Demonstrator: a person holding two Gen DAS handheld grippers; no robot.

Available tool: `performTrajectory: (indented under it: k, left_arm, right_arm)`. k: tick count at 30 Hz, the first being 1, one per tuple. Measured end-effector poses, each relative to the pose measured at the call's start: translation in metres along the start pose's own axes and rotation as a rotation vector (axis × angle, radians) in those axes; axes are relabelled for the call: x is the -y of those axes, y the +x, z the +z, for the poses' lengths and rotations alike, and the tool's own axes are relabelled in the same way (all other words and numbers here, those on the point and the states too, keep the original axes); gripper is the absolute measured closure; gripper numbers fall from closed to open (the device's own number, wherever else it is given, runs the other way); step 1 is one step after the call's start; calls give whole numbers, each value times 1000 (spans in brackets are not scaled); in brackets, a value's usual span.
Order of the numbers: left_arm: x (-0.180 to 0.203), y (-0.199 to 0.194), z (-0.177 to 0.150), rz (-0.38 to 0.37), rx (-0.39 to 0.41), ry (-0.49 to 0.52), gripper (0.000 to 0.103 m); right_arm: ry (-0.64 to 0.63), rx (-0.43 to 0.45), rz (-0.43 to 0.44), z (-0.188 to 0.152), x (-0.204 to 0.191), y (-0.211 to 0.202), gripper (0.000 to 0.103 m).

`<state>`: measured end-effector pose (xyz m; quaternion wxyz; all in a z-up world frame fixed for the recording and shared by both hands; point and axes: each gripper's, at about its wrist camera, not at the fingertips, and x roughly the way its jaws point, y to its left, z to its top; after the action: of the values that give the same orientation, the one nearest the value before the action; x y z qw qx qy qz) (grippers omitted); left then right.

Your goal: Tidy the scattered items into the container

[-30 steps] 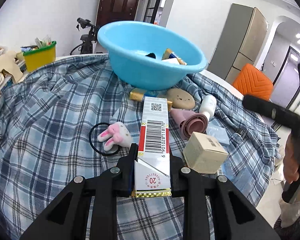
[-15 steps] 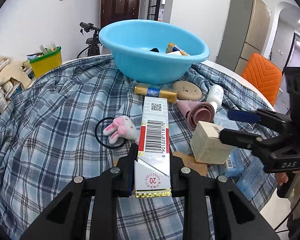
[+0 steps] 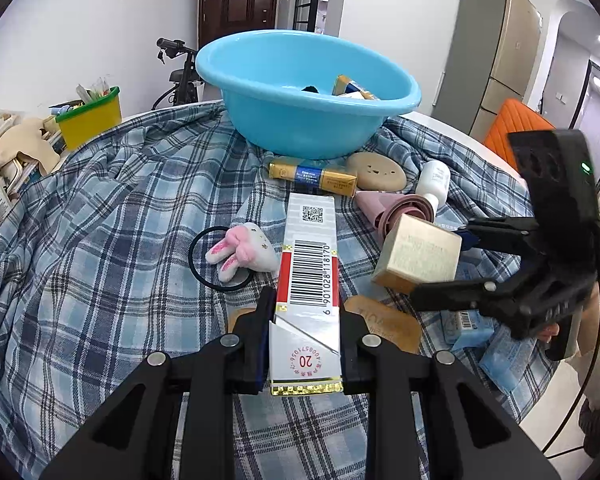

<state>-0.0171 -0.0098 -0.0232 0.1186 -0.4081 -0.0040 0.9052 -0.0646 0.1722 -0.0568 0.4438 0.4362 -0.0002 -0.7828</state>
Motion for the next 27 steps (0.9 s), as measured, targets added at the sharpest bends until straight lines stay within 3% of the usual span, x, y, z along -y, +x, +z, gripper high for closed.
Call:
performTrajectory:
  k: [3, 6, 14, 15, 18, 23, 25, 27]
  left_arm:
    - [1, 2, 0, -2, -3, 1, 77]
    - [2, 4, 0, -4, -9, 9, 77]
    - [3, 4, 2, -16, -7, 12, 77]
    - [4, 3, 1, -17, -7, 14, 77]
    - [5, 1, 1, -18, -7, 19, 77]
    - [1, -6, 0, -13, 4, 13, 77]
    - [-1, -7, 1, -9, 6, 8, 77]
    - [-3, -7, 1, -7, 8, 2, 77]
  right_arm:
    - [33, 14, -3, 3, 2, -3, 26]
    - [-8, 45, -87, 1, -11, -6, 26]
    - [-368, 58, -437, -13, -71, 1, 26]
    - [-414, 52, -464, -14, -75, 4, 30]
    - [-486, 12, -487, -12, -77, 15, 47]
    - [-518, -24, -515, -9, -69, 22, 48]
    - [-516, -32, -497, -8, -68, 22, 63]
    - [-484, -24, -493, -7, -70, 19, 63]
